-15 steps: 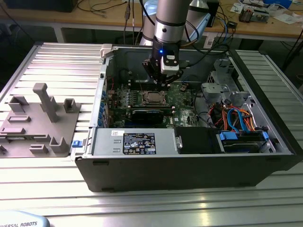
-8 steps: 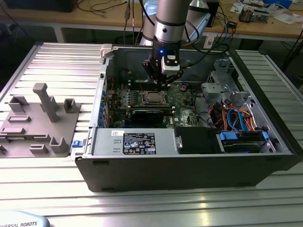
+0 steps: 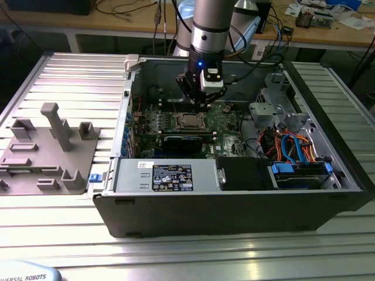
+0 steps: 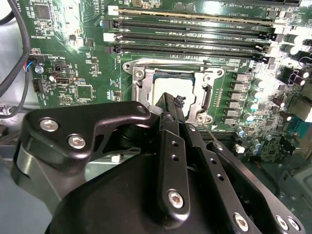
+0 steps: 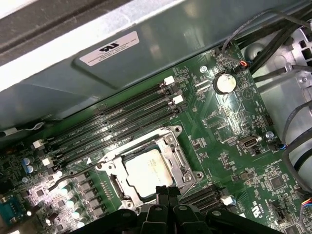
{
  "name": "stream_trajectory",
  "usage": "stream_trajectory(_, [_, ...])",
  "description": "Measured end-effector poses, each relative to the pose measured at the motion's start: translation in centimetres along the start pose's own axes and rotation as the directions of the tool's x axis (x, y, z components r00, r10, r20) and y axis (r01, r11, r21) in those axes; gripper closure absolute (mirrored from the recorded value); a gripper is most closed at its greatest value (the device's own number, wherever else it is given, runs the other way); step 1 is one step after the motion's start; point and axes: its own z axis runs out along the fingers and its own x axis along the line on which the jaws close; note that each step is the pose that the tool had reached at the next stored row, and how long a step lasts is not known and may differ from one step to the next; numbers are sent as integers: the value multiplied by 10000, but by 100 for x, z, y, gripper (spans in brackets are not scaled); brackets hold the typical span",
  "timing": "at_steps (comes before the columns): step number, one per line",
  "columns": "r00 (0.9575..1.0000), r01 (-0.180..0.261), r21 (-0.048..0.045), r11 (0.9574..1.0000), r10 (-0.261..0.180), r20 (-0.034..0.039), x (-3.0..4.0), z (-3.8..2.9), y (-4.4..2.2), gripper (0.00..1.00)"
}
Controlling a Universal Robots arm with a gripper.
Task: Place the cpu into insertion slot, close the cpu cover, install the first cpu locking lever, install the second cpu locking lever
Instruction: 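Install the first cpu locking lever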
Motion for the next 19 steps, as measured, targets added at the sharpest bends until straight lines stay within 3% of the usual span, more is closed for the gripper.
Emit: stream_trajectory(19, [9973,739,-3,9973,-739,33,0,0,0,89])
